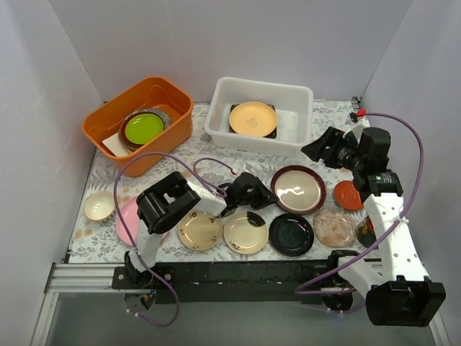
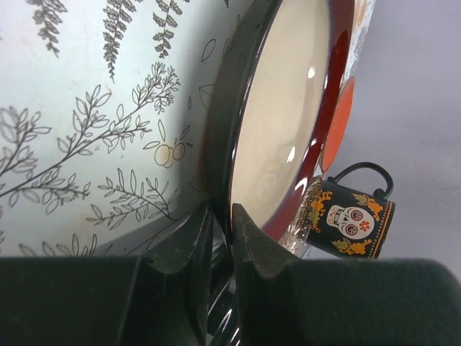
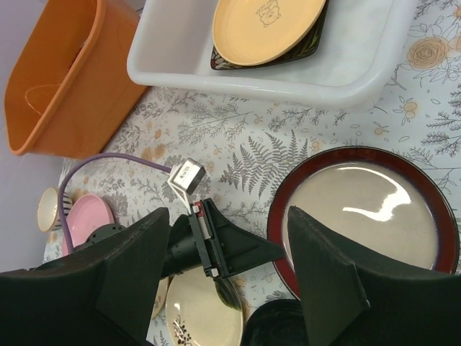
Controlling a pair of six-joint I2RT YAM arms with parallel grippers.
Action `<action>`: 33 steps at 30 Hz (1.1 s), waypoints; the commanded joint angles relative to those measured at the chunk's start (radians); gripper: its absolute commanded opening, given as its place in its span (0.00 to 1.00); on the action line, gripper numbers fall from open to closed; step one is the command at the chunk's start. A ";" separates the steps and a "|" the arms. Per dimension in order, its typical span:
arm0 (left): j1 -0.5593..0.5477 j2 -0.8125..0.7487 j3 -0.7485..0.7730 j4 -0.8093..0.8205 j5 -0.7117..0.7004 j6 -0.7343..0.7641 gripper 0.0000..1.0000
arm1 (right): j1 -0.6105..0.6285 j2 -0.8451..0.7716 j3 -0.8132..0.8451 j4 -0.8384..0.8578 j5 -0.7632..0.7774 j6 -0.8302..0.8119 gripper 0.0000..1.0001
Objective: Place the plates into the plastic bin on the countertop
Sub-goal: Pick up the plate at the center of the board.
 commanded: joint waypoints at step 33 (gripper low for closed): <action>0.055 -0.357 -0.151 0.286 0.056 -0.164 0.00 | -0.085 0.018 -0.140 -0.077 0.050 -0.180 0.77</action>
